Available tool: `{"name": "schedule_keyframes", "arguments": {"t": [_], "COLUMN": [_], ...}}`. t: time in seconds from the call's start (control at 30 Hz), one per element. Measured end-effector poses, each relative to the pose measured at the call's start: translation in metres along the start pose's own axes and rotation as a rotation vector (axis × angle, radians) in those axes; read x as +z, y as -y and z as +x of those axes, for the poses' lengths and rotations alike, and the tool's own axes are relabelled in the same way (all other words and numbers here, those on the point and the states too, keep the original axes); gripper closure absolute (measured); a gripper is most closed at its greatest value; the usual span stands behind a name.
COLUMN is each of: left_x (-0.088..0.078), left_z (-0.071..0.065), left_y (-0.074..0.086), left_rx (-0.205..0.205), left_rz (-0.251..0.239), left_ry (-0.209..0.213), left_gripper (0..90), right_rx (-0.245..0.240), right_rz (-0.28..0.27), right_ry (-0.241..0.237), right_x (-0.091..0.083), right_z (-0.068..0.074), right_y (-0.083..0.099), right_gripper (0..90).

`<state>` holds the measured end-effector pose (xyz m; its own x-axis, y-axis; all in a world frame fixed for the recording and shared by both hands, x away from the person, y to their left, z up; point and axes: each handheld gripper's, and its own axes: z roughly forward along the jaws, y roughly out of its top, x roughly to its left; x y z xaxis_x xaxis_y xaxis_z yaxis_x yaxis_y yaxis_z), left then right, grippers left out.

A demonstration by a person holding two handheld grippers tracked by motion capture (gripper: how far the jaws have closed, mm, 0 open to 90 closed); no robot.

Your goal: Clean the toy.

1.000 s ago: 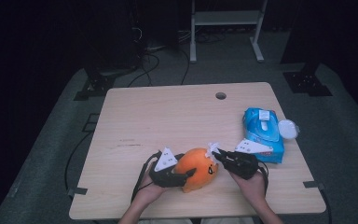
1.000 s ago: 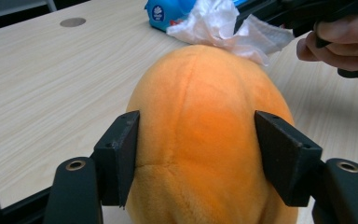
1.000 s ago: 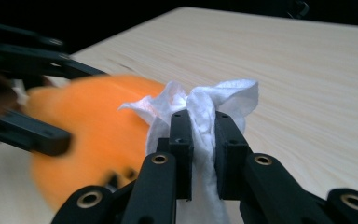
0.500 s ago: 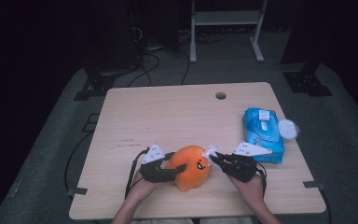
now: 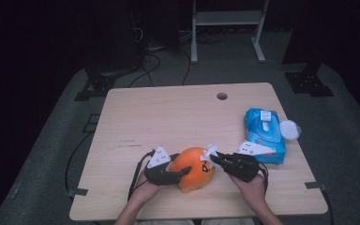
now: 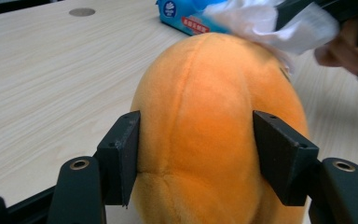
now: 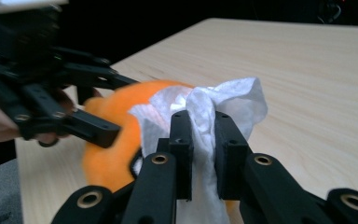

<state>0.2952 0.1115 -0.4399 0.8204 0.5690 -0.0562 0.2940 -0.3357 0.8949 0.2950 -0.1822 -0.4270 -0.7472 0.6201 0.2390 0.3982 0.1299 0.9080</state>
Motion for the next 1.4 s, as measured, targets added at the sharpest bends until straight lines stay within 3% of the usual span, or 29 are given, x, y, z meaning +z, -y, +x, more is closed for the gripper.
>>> {"name": "schedule_keyframes", "arguments": {"t": [0.1, 0.17, 0.3, 0.4, 0.5, 0.53, 0.6, 0.63, 0.7, 0.77, 0.87, 0.9, 0.97, 1.03, 1.1, 1.17, 1.2, 1.27, 1.33, 1.4], "left_x": [0.002, 0.003, 0.006, 0.007, 0.009, 0.009, 0.012, 0.013, 0.011, 0.009, 0.007, 0.008, 0.008, 0.007, 0.008, 0.009, 0.009, 0.009, 0.007, 0.006], "left_z": [-0.007, -0.012, -0.022, -0.029, -0.025, -0.023, -0.018, -0.019, -0.022, -0.028, -0.037, -0.039, -0.038, -0.035, -0.029, -0.021, -0.019, -0.019, -0.02, -0.022], "left_y": [-0.003, -0.005, -0.007, -0.011, -0.013, -0.013, -0.012, -0.012, -0.013, -0.016, -0.02, -0.02, -0.018, -0.015, -0.014, -0.014, -0.014, -0.012, -0.011, -0.01], "left_rx": [0.031, 0.068, 0.12, 0.157, 0.093, 0.052, -0.023, -0.016, 0.058, 0.165, 0.342, 0.365, 0.361, 0.333, 0.219, 0.097, 0.078, 0.103, 0.142, 0.192], "left_rz": [0.0, 0.009, 0.0, 0.009, 0.004, 0.016, 0.032, 0.037, 0.034, -0.005, -0.031, -0.027, -0.024, -0.033, -0.049, -0.027, -0.006, 0.002, 0.004, 0.004], "left_ry": [-0.003, -0.015, -0.001, -0.01, -0.033, -0.045, -0.025, -0.012, -0.033, -0.069, -0.137, -0.137, -0.108, -0.082, -0.062, -0.055, -0.057, -0.049, -0.049, -0.035], "left_gripper": [36.2, 36.2, 36.3, 33.8, 20.7, 17.5, 16.1, 19.4, 30.6, 38.5, 42.1, 42.1, 40.5, 34.6, 23.3, 16.8, 17.5, 25.8, 36.3, 40.7], "right_rx": [0.044, 0.067, 0.009, -0.038, -0.006, -0.004, 0.01, 0.013, 0.001, -0.008, -0.053, -0.084, -0.114, -0.095, -0.092, -0.08, -0.053, -0.05, -0.087, -0.114], "right_rz": [0.03, 0.023, -0.01, 0.007, 0.029, 0.031, 0.034, 0.034, 0.035, 0.021, -0.005, -0.009, 0.0, 0.016, 0.044, 0.074, 0.07, 0.062, 0.047, 0.033], "right_ry": [0.036, 0.032, -0.019, -0.012, 0.0, 0.006, 0.009, 0.009, 0.013, 0.009, -0.007, -0.006, 0.009, 0.027, 0.064, 0.109, 0.107, 0.093, 0.06, 0.032], "right_x": [0.002, 0.001, -0.001, 0.002, 0.003, 0.003, 0.002, 0.002, 0.003, 0.002, -0.002, -0.002, -0.002, 0.001, 0.003, 0.004, 0.003, 0.001, 0.002, 0.002], "right_z": [-0.013, -0.015, 0.001, 0.009, 0.0, -0.001, -0.005, -0.005, -0.002, 0.003, 0.012, 0.016, 0.019, 0.013, 0.005, -0.005, -0.008, -0.007, 0.005, 0.015], "right_y": [0.007, 0.008, -0.004, -0.008, -0.002, -0.001, 0.001, 0.0, -0.001, -0.004, -0.011, -0.014, -0.016, -0.013, -0.007, 0.0, 0.002, 0.001, -0.004, -0.008], "right_gripper": [78.8, 78.8, 78.7, 78.7, 78.8, 78.8, 78.8, 78.8, 78.8, 78.7, 78.7, 78.7, 78.7, 78.8, 78.9, 79.0, 79.0, 79.1, 79.0, 79.0]}}
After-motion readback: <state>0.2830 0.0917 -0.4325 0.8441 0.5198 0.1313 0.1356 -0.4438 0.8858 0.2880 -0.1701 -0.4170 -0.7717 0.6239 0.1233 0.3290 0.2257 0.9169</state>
